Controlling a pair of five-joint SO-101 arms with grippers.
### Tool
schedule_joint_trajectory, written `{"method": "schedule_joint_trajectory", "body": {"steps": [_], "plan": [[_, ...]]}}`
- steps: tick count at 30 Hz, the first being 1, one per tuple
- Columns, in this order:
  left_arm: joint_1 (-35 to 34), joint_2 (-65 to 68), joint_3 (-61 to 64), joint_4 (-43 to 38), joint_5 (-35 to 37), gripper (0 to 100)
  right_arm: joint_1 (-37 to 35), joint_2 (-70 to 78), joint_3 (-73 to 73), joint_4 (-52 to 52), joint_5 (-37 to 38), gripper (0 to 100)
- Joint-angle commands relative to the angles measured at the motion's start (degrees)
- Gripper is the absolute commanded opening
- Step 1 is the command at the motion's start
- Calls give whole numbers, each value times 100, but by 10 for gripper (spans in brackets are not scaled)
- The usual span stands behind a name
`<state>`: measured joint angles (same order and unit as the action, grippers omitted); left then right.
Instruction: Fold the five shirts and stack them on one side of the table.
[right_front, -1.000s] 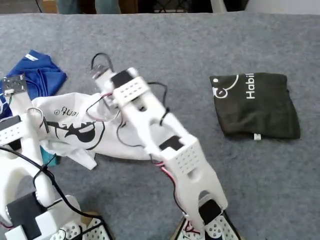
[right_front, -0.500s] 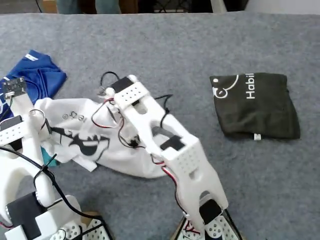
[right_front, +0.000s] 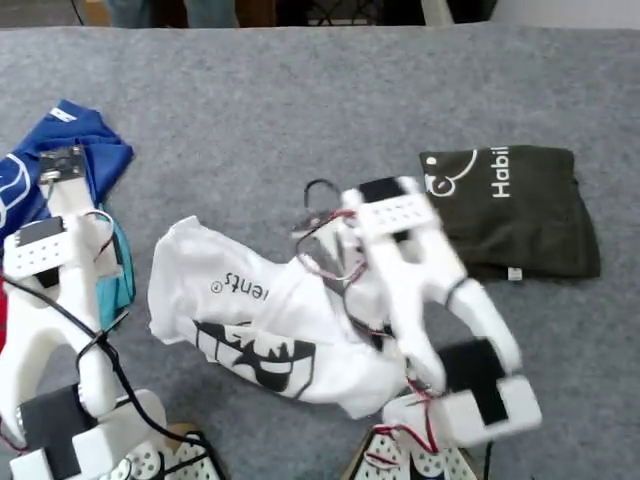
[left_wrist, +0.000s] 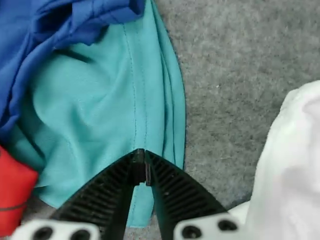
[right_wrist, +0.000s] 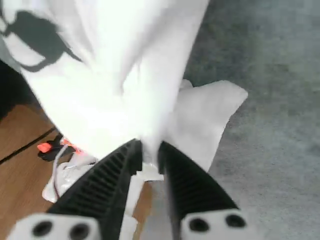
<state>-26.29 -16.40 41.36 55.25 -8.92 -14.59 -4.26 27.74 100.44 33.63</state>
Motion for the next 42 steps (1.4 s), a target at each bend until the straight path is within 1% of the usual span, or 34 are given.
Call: {"method": "schedule_joint_trajectory", "body": {"steps": [1, 3, 4, 6, 9, 14, 16, 17, 20, 22, 23, 28, 32, 35, 39, 41, 42], "plan": [[171, -18, 110, -141, -343, 28, 185, -716, -470, 70, 220, 296], [224, -18, 347, -448, -387, 28, 70, -716, -1103, 62, 202, 391], [224, -18, 435, -571, -387, 28, -9, -646, -1402, 53, 141, 422], [224, -18, 523, -695, -387, 28, -290, -374, -1991, 18, -325, 443], [224, -18, 567, -738, -387, 28, -905, 374, -2668, -176, -1231, 426], [224, -18, 576, -747, -387, 28, -1829, 2114, -3582, -492, -2760, 370], [224, -18, 593, -747, -378, 28, -1996, 2765, -3934, -440, -3086, 328], [224, -18, 593, -738, -378, 28, -2040, 3037, -4110, -316, -3112, 293], [215, -18, 593, -730, -378, 28, -1996, 3679, -4558, 0, -3095, 146], [215, -18, 593, -738, -378, 28, -1758, 3864, -4752, 62, -3095, 37], [215, -18, 593, -738, -378, 28, -1582, 3881, -4840, 53, -3077, 14], [215, -18, 593, -738, -378, 28, -651, 3802, -5516, 53, -2541, 15], [224, -18, 593, -747, -378, 28, -220, 3811, -6334, -149, -1916, 15], [242, -18, 593, -747, -378, 28, -88, 3820, -6677, -985, -1424, 15], [453, -18, 681, -747, -387, 28, 70, 4031, -6607, -2259, -677, 15], [514, -18, 716, -756, -387, 28, 281, 4233, -6668, -2716, -501, 25], [505, -18, 716, -756, -387, 28, 413, 4312, -6695, -2901, -527, 50]]}}
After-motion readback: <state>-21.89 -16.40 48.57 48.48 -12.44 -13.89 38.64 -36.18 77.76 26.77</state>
